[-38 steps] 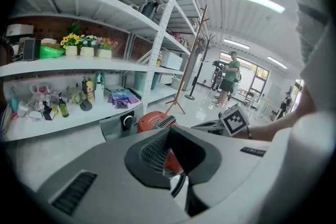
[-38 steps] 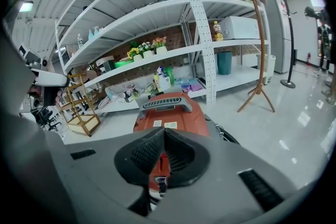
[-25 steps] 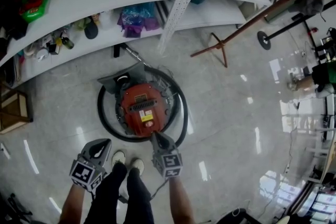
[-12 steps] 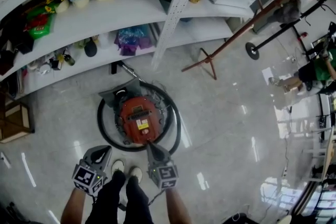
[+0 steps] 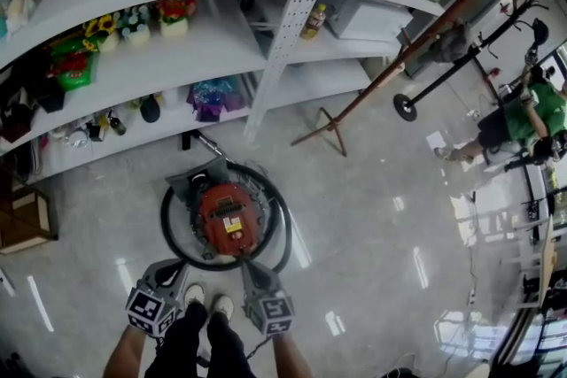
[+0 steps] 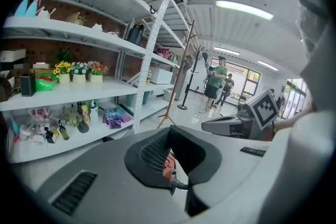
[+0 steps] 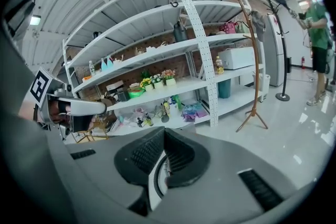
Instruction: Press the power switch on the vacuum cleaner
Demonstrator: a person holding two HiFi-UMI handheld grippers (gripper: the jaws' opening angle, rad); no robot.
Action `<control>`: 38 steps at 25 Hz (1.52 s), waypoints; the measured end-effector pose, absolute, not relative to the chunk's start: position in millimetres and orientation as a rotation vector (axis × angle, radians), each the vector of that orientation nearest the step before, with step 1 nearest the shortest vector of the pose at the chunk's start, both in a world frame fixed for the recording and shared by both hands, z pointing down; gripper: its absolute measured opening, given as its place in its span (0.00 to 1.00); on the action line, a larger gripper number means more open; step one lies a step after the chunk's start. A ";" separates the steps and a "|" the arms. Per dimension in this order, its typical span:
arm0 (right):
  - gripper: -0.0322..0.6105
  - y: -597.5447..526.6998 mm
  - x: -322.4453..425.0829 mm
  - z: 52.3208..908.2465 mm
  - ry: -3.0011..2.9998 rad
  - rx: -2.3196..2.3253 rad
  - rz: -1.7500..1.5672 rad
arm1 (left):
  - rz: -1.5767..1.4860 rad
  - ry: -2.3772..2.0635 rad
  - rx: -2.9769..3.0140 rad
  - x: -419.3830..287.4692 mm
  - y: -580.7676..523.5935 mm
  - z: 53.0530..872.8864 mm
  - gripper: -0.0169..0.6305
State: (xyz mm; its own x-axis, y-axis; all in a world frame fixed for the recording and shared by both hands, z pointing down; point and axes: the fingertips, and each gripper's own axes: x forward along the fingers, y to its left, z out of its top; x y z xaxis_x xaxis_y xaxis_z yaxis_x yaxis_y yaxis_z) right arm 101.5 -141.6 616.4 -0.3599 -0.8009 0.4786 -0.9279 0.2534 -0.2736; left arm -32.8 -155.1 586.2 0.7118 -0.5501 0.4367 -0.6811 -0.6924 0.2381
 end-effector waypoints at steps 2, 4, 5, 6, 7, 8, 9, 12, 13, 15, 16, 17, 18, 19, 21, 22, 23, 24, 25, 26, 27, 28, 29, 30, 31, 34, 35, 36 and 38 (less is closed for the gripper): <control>0.07 -135.1 101.5 603.3 -2.283 1.623 0.763 | 0.475 -0.956 2.535 -31.8 -149.5 576.2 0.04; 0.07 -129.0 101.5 592.1 -2.281 1.632 0.761 | 0.474 -0.950 2.541 -31.6 -143.2 569.0 0.04; 0.07 -127.2 101.8 586.3 -2.280 1.637 0.761 | 0.472 -0.945 2.544 -31.0 -141.4 564.2 0.04; 0.07 -125.6 102.4 580.1 -2.278 1.643 0.763 | 0.468 -0.941 2.548 -30.1 -140.7 558.1 0.04; 0.07 -124.3 103.0 573.4 -2.277 1.648 0.762 | 0.463 -0.937 2.553 -29.2 -140.2 551.5 0.04; 0.07 -123.0 103.7 566.6 -2.277 1.654 0.757 | 0.458 -0.934 2.556 -28.4 -139.8 545.2 0.04; 0.07 -121.8 104.4 560.3 -2.278 1.660 0.748 | 0.454 -0.931 2.560 -27.8 -139.4 539.0 0.04; 0.07 -118.8 105.0 543.0 -2.282 1.676 0.725 | 0.450 -0.929 2.582 -27.3 -139.5 522.1 0.04; 0.07 -117.7 104.4 536.7 -2.285 1.681 0.719 | 0.448 -0.929 2.587 -27.7 -139.2 517.5 0.04; 0.07 -115.1 103.1 523.5 -2.289 1.693 0.715 | 0.448 -0.925 2.595 -28.4 -137.9 507.6 0.04; 0.07 -113.8 102.7 517.2 -2.291 1.700 0.710 | 0.448 -0.923 2.598 -28.6 -137.1 502.7 0.04; 0.07 -112.6 102.2 511.1 -2.293 1.706 0.703 | 0.447 -0.922 2.600 -29.0 -136.3 498.6 0.04; 0.07 -111.7 101.3 505.1 -2.295 1.710 0.697 | 0.445 -0.921 2.602 -29.5 -135.5 494.8 0.04; 0.07 -110.9 100.0 499.3 -2.298 1.713 0.692 | 0.444 -0.920 2.605 -30.1 -134.9 490.6 0.04; 0.07 -109.5 97.5 488.6 -2.304 1.719 0.687 | 0.447 -0.918 2.612 -30.8 -133.8 482.0 0.04; 0.07 -108.8 96.3 483.7 -2.307 1.722 0.686 | 0.447 -0.916 2.615 -30.8 -133.0 477.9 0.04; 0.07 -107.8 95.3 479.3 -2.309 1.724 0.685 | 0.445 -0.914 2.619 -30.5 -132.0 474.2 0.04; 0.07 -106.7 94.2 475.2 -2.311 1.725 0.685 | 0.441 -0.910 2.623 -30.3 -130.9 470.6 0.04; 0.07 -105.4 93.0 471.2 -2.312 1.727 0.686 | 0.438 -0.908 2.628 -30.6 -130.1 467.0 0.04; 0.07 -104.1 91.6 467.0 -2.312 1.732 0.689 | 0.437 -0.907 2.633 -31.5 -129.5 463.0 0.04; 0.07 -103.1 90.3 462.2 -2.314 1.738 0.688 | 0.438 -0.908 2.638 -32.5 -129.4 458.4 0.04; 0.07 -102.6 89.4 457.0 -2.317 1.745 0.684 | 0.437 -0.910 2.646 -33.0 -129.9 453.4 0.04; 0.07 -102.4 89.1 451.9 -2.320 1.752 0.679 | 0.429 -0.909 2.658 -32.4 -130.7 448.5 0.04; 0.07 -102.2 89.3 447.3 -2.324 1.758 0.673 | 0.419 -0.908 2.671 -31.3 -131.7 443.8 0.04; 0.07 -101.4 89.9 443.3 -2.327 1.763 0.669 | 0.412 -0.909 2.679 -30.2 -132.3 438.8 0.04; 0.07 -97.6 93.9 430.8 -2.325 1.779 0.653 | 0.400 -0.921 2.695 -27.6 -132.8 424.0 0.04; 0.07 -96.8 95.5 425.5 -2.323 1.786 0.645 | 0.397 -0.923 2.701 -26.9 -133.1 418.8 0.04; 0.07 -95.9 97.1 420.2 -2.322 1.794 0.637 | 0.395 -0.924 2.708 -26.6 -132.9 413.8 0.04; 0.07 -92.4 100.0 410.9 -2.318 1.812 0.624 | 0.389 -0.919 2.722 -26.3 -130.7 406.1 0.04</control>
